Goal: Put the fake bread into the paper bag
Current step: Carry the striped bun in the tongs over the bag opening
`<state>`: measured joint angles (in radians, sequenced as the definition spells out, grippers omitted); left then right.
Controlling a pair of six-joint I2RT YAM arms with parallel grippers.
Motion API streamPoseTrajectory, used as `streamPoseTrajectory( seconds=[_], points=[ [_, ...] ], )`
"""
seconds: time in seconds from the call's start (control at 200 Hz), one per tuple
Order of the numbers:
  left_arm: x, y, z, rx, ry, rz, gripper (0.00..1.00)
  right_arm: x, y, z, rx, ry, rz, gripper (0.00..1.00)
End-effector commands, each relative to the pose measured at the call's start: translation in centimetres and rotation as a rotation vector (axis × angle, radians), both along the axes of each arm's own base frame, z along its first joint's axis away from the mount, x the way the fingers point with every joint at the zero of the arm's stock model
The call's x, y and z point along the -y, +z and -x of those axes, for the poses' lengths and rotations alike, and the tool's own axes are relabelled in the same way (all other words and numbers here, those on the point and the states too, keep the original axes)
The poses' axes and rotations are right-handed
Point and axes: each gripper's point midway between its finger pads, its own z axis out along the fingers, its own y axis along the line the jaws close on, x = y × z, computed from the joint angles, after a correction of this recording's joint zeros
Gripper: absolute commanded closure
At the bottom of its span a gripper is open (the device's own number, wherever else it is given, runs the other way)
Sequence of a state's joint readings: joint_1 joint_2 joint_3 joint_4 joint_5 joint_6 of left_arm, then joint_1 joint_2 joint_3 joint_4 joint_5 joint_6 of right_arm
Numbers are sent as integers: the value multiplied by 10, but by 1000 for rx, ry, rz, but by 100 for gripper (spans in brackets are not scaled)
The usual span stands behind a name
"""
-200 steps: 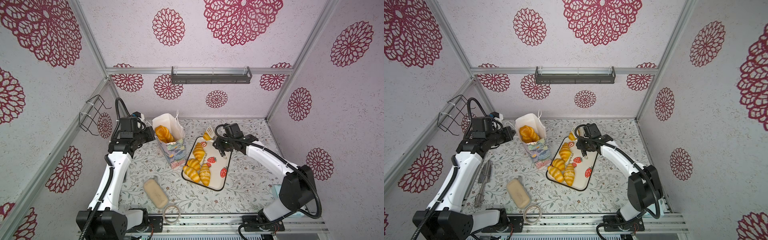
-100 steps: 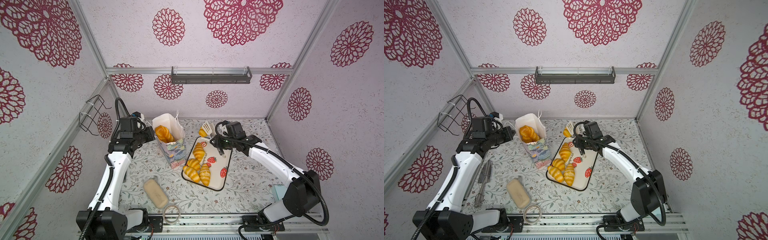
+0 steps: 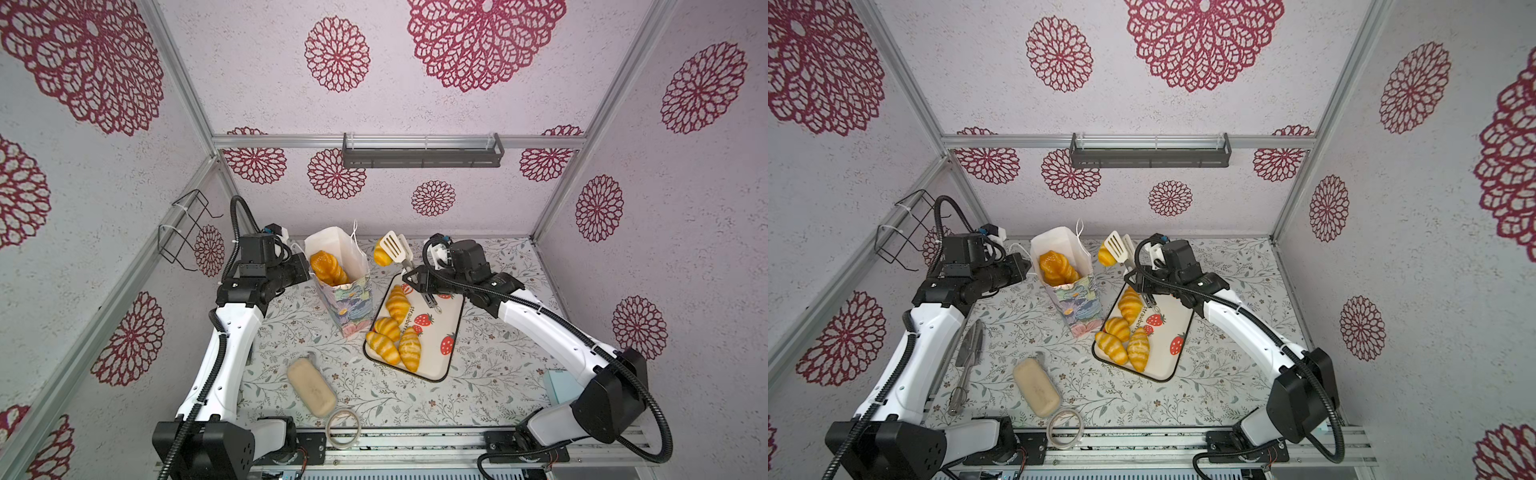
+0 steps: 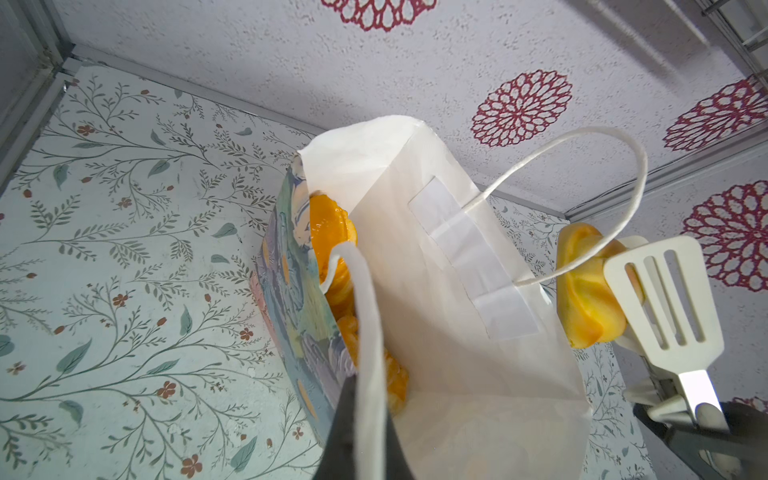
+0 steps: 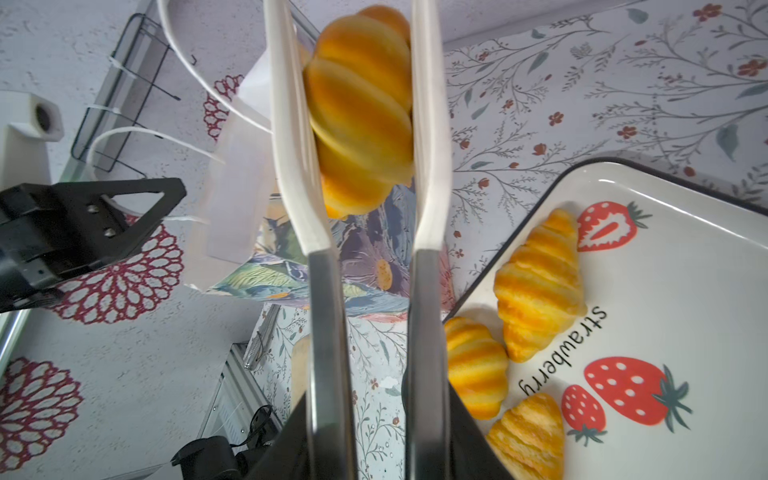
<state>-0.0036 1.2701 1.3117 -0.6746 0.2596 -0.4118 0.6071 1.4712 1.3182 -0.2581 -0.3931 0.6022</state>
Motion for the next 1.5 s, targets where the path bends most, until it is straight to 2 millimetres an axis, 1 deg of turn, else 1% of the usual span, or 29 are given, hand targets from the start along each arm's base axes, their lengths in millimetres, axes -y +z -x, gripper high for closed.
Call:
streamPoseTrajectory(
  seconds=[0.0,0.245,0.43,0.831,1.041,1.261,1.376,1.496],
  points=[
    [0,-5,-4,-4,-3,6,100,-14,69,14,171,84,-127,61],
    [0,-5,-4,-4,-4,6,100,-34,79,32,210,183,-153,61],
    [0,-5,-4,-7,-5,9,100,-48,83,42,222,237,-158,60],
    [1,-7,-5,-10,-6,11,100,-71,73,50,210,306,-135,59],
    [1,-7,-5,-12,-7,11,100,-80,64,54,192,329,-109,59],
    [0,-7,-5,-11,-5,9,100,-84,51,52,171,326,-76,57],
    [0,-7,-5,-12,-4,9,100,-85,48,51,167,324,-59,55],
    [1,-7,-5,-12,-6,10,100,-84,47,50,168,321,-50,50]
  ],
)
